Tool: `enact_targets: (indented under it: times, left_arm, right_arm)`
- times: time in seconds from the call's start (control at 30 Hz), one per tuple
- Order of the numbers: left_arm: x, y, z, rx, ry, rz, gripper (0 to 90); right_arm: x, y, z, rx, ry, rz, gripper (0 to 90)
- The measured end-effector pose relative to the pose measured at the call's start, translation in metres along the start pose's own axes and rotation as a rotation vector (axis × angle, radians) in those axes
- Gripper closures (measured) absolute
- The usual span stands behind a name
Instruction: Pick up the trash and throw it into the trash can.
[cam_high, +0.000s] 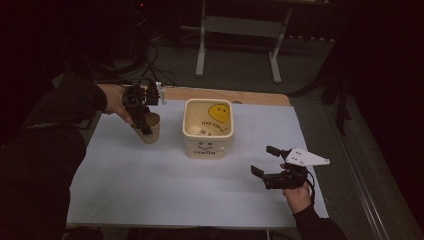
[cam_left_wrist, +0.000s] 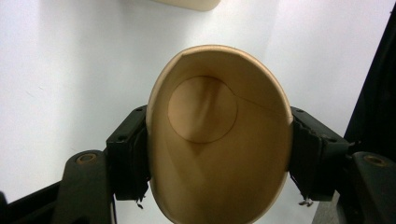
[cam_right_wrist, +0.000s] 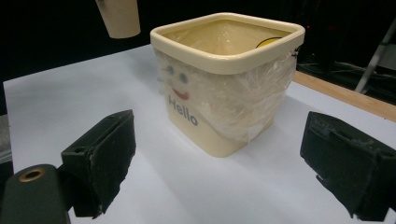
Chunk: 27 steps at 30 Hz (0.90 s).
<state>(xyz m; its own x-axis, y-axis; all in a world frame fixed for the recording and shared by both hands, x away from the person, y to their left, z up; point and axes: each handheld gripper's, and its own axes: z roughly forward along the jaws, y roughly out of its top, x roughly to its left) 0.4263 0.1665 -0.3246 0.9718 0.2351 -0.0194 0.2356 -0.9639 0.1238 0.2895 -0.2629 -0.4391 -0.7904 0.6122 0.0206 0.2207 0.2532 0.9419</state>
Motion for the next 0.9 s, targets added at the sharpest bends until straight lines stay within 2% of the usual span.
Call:
enact_targets:
  times: [0.3, 0.47, 0.73, 0.9]
  left_arm:
    - [0.000, 0.016, -0.021, 0.000, 0.020, 0.028, 33.1]
    - [-0.001, 0.024, -0.026, -0.006, 0.007, 0.032, 33.7]
    - [0.000, 0.041, -0.034, 0.002, 0.018, 0.050, 33.7]
    - [0.000, 0.057, -0.038, -0.004, 0.021, 0.065, 33.7]
  right_arm:
    - [0.000, 0.000, 0.000, 0.003, 0.001, 0.001, 10.3]
    - [-0.001, 0.000, 0.000, 0.002, 0.002, 0.001, 10.2]
    - [0.000, 0.000, 0.000, 0.005, 0.005, -0.003, 10.2]
    - [0.000, -0.001, 0.000, 0.007, 0.005, -0.002, 10.2]
